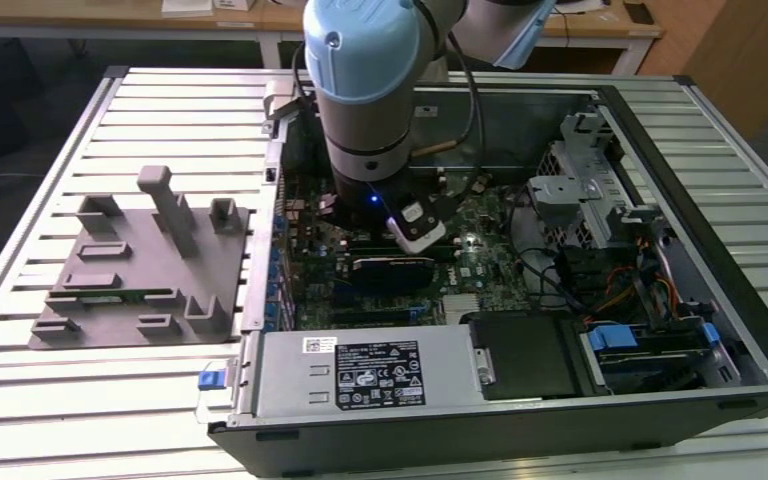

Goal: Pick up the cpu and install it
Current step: 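Install the second cpu locking lever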

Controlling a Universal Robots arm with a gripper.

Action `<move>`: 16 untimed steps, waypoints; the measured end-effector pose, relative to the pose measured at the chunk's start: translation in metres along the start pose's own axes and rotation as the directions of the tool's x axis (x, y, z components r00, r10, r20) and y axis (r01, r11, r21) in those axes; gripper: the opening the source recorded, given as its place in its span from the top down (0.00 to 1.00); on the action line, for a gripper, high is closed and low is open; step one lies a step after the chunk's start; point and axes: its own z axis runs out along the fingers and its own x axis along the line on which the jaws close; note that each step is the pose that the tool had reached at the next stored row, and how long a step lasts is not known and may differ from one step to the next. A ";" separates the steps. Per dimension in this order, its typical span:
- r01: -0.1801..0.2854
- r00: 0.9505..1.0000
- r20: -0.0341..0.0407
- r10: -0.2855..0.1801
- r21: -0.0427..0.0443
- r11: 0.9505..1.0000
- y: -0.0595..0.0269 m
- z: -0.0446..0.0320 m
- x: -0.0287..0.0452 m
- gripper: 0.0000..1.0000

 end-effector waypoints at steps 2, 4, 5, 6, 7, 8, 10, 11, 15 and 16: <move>-0.001 1.000 0.001 0.001 -0.012 1.000 -0.0003 0.0009 0.0004 0.89; -0.002 1.000 0.001 0.002 -0.026 1.000 -0.0004 0.0016 0.0005 0.89; -0.003 1.000 0.001 0.003 -0.031 1.000 -0.0005 0.0020 0.0006 0.89; -0.003 1.000 0.002 0.003 -0.033 0.999 -0.0005 0.0023 0.0007 0.89; -0.003 1.000 0.002 0.003 -0.036 0.999 -0.0006 0.0027 0.0009 0.89; -0.003 1.000 0.002 0.003 -0.037 0.999 -0.0007 0.0030 0.0011 0.89; -0.003 1.000 0.002 0.003 -0.039 0.999 -0.0008 0.0037 0.0016 0.89; -0.003 1.000 0.002 0.003 -0.039 0.999 -0.0009 0.0037 0.0018 0.89; -0.003 1.000 0.002 0.003 -0.041 0.999 -0.0008 0.0044 0.0028 0.89; -0.003 1.000 0.002 0.003 -0.043 0.999 -0.0009 0.0046 0.0030 0.89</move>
